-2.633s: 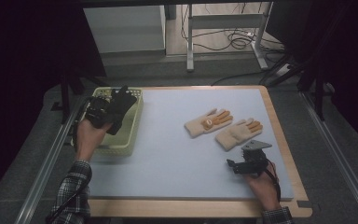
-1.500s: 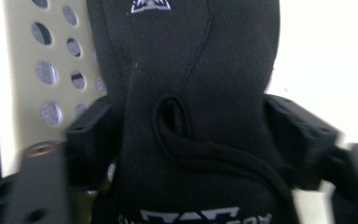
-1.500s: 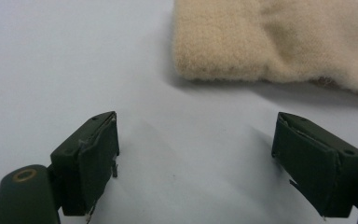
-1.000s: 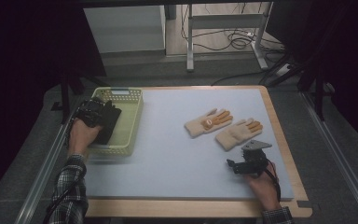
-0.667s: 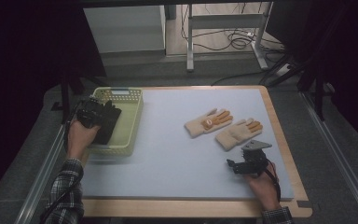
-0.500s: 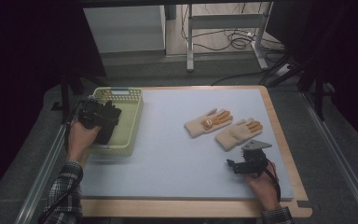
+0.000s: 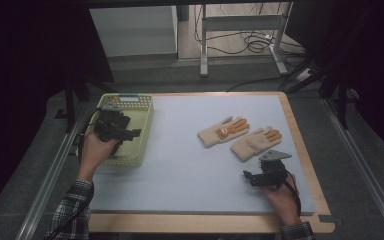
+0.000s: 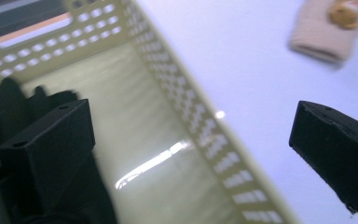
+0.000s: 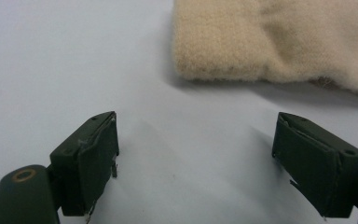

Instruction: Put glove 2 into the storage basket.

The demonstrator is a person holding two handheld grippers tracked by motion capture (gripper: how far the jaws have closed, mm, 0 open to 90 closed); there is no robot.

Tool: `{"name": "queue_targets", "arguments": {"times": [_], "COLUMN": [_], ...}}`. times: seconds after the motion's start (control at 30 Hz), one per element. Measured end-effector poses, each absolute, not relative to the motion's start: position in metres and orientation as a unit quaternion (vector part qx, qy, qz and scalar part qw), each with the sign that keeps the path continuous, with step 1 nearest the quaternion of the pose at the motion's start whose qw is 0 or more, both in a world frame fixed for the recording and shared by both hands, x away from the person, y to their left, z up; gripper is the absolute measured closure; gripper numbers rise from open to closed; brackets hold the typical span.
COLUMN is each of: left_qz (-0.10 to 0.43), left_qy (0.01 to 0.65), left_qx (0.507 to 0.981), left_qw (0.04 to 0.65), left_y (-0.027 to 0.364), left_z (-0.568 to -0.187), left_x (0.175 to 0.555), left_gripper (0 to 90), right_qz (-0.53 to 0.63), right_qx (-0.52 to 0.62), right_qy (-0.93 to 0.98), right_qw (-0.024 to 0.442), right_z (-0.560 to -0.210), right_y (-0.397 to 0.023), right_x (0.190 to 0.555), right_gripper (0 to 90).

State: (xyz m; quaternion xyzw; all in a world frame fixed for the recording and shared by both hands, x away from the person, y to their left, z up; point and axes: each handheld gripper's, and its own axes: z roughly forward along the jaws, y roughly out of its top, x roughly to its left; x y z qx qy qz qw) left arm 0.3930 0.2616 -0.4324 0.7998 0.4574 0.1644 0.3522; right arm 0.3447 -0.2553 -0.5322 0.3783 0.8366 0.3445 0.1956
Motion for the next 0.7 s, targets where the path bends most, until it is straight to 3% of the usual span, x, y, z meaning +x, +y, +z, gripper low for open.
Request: {"name": "queue_targets", "arguments": {"times": [0.7], "left_qz": [0.144], "left_qy": [0.345], "left_qx": [0.837], "left_qw": [0.399], "left_y": [0.173], "left_z": [-0.446], "left_x": [0.343], "left_gripper": [0.8], "right_qz": [0.343], "right_qx": [0.379], "right_qy": [0.837], "right_qw": [0.195], "right_z": [-0.532], "right_y": [-0.255], "right_x": [0.344], "right_gripper": [14.3]}}
